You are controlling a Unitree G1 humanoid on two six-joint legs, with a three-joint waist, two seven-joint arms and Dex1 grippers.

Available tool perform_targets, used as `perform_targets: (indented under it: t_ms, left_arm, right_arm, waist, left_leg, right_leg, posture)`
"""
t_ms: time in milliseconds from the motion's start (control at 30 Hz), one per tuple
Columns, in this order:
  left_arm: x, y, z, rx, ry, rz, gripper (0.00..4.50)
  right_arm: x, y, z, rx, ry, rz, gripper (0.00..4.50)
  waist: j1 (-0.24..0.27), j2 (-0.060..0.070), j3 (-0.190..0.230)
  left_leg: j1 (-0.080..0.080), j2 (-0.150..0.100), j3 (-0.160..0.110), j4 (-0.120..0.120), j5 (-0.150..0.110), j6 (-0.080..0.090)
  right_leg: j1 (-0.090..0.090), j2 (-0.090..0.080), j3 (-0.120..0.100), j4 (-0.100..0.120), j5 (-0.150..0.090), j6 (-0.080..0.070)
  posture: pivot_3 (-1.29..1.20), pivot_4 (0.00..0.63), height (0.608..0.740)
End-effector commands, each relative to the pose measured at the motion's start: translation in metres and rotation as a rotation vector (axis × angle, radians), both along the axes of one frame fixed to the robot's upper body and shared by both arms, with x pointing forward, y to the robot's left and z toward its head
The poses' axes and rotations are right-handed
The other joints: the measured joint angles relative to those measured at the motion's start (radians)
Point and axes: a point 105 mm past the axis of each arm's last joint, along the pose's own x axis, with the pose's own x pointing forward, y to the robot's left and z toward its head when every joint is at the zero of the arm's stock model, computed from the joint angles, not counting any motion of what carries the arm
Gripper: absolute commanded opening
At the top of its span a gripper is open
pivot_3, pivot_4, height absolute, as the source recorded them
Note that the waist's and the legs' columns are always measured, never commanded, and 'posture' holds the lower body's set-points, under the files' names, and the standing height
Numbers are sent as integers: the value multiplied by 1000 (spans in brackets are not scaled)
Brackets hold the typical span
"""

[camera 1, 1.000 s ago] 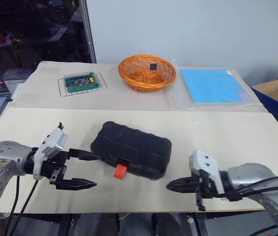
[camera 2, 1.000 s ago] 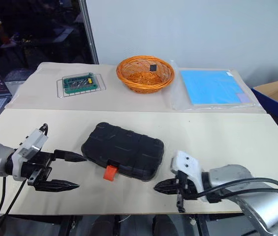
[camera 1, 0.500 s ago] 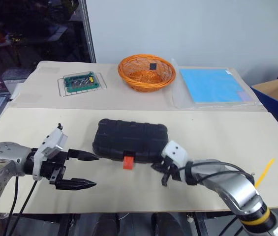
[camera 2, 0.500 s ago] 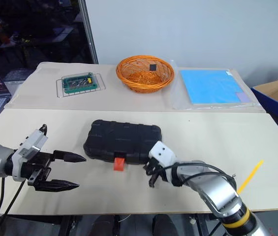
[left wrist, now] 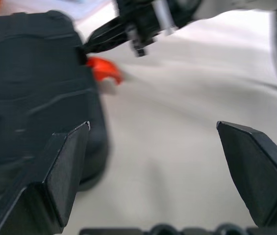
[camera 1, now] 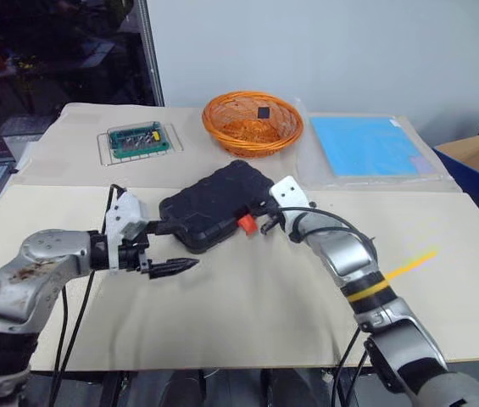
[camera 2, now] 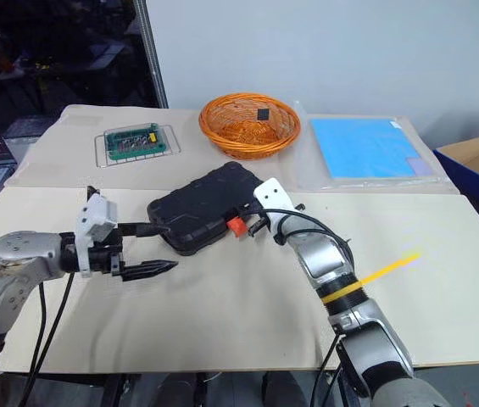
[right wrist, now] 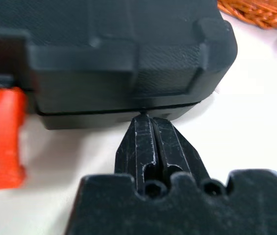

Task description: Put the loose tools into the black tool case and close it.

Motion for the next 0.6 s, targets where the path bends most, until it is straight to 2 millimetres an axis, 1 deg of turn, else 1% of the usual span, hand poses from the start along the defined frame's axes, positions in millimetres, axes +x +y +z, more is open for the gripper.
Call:
perform_targets:
  t_ms: [33, 100, 133, 167, 200, 233, 267, 333, 367, 467, 533, 600]
  left_arm:
    - [10, -5, 7, 33, -21, -30, 4500]
    - [18, -9, 5, 55, -10, -35, 4500]
    - [21, -10, 4, 63, 3, -34, 4500]
    - [25, -11, 2, 84, 8, -26, 4500]
    - [28, -12, 1, 91, 14, -31, 4500]
    - [29, -14, 0, 97, 18, -37, 4500]
    - [31, -15, -1, 101, 25, -44, 4500]
    - [33, -18, -3, 111, 37, -63, 4500]
    - [35, -20, -6, 125, 49, -71, 4500]
    - [41, -22, -11, 159, 52, -80, 4500]
    - [45, -24, -11, 167, 48, -83, 4500]
    - [47, -25, -11, 170, 42, -87, 4500]
  right_arm:
    - [-25, 7, 35, 76, -65, 87, 732]
    - [-35, 4, 43, 92, -83, 75, 1525]
    - [-41, 3, 45, 95, -72, 72, 1768]
    - [-46, 1, 48, 101, -74, 66, 2247]
    - [-50, 0, 50, 101, -71, 62, 2512]
    - [-54, 1, 48, 119, -31, 70, 2925]
    - [-59, 4, 47, 151, 17, 89, 3193]
    - [-69, 10, 52, 259, 83, 145, 3193]
    - [-71, 12, 52, 288, 113, 161, 3193]
    - [-64, 9, 40, 210, 142, 130, 3193]
    - [-53, 4, 31, 102, 132, 63, 3193]
    - [-45, 3, 26, 60, 144, 45, 3193]
  waist:
    - [3, 0, 0]
    - [5, 0, 0]
    - [5, 0, 0]
    - [7, 0, 0]
    - [8, 0, 0]
    - [9, 0, 0]
    - [9, 0, 0]
    - [8, 0, 0]
    - [8, 0, 0]
    - [10, 0, 0]
    - [10, 0, 0]
    - [10, 0, 0]
  left_leg:
    - [0, 0, -1, 0, 0, 0]
    - [0, 0, -1, 0, 0, 0]
    - [0, 0, -1, 0, 0, 0]
    - [0, 0, -1, 0, 0, 0]
    - [1, 0, -1, 0, 0, 0]
    - [1, 0, -1, 1, 0, 0]
    - [1, 0, -1, 1, 0, -1]
    - [1, 0, -1, 1, 1, -1]
    - [1, 0, -1, 1, 1, -1]
    - [1, 0, -1, 1, 1, -1]
    - [1, -1, -1, 1, 1, -1]
    - [1, -1, -1, 1, 1, -1]
  right_leg:
    - [0, 0, 0, 0, 0, 0]
    - [0, 0, -1, 0, 0, 0]
    - [1, 0, -1, 0, 0, 0]
    - [1, 0, -1, 1, 0, 0]
    - [1, 0, -1, 1, 0, 0]
    - [1, 0, -1, 1, 0, 0]
    - [1, 0, -1, 1, 0, 0]
    - [1, 0, -1, 1, 0, 0]
    - [1, 0, -1, 1, 0, 0]
    - [1, 0, -1, 0, 0, 0]
    - [2, 0, -1, 0, 0, 0]
    - [2, 0, -1, 0, 0, 0]
  posture:
    - [0, 150, 740]
    - [0, 150, 740]
    - [0, 150, 740]
    - [0, 150, 740]
    - [0, 150, 740]
    - [0, 150, 740]
    - [0, 150, 740]
    - [0, 150, 740]
    - [0, 150, 740]
    - [0, 150, 740]
    - [0, 150, 740]
    - [0, 150, 740]
